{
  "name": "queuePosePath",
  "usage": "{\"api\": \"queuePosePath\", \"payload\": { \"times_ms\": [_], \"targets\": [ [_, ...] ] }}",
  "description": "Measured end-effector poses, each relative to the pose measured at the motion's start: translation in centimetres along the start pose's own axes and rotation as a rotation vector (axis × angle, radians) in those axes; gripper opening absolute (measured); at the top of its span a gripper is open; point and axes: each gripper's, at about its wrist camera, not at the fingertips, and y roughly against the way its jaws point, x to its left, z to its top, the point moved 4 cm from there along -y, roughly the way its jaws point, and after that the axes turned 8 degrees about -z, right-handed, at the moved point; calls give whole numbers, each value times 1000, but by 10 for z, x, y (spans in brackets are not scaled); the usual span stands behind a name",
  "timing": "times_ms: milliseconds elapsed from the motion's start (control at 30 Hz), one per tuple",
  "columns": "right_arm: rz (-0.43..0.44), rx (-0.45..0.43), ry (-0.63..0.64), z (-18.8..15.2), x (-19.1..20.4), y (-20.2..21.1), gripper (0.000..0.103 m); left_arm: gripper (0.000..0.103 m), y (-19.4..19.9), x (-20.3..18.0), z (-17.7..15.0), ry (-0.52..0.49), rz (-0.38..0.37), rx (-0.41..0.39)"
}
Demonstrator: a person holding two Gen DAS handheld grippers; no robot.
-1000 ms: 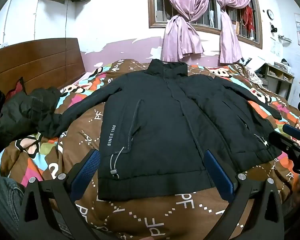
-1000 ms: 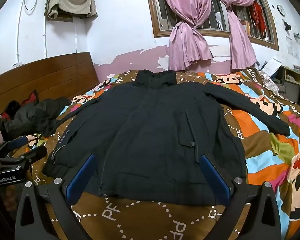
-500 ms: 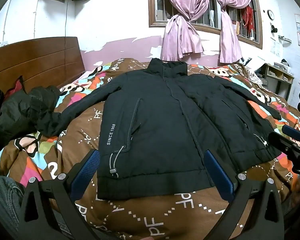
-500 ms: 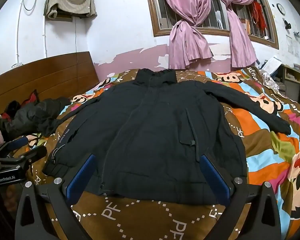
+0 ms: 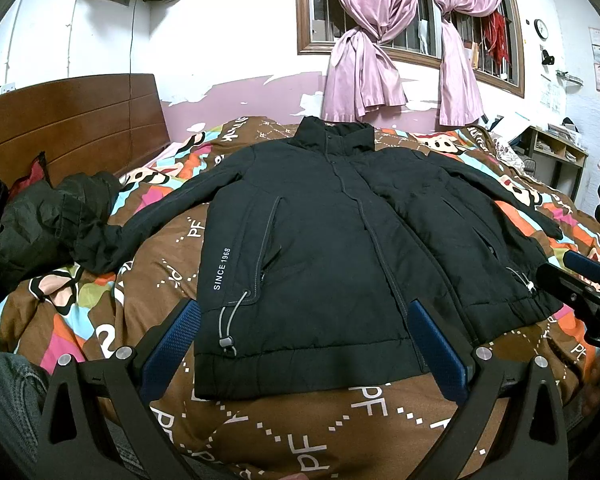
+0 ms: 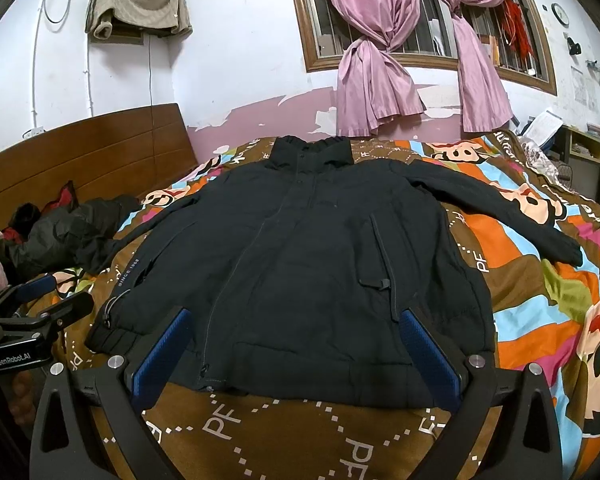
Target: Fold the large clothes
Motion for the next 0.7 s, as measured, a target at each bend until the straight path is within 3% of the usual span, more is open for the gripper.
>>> {"api": "queuePosePath", "payload": {
  "times_ms": [700],
  "targets": [
    [3,5,-6,-3,1,-3,103,101,0,0,0,-1,0,-1]
  ]
}}
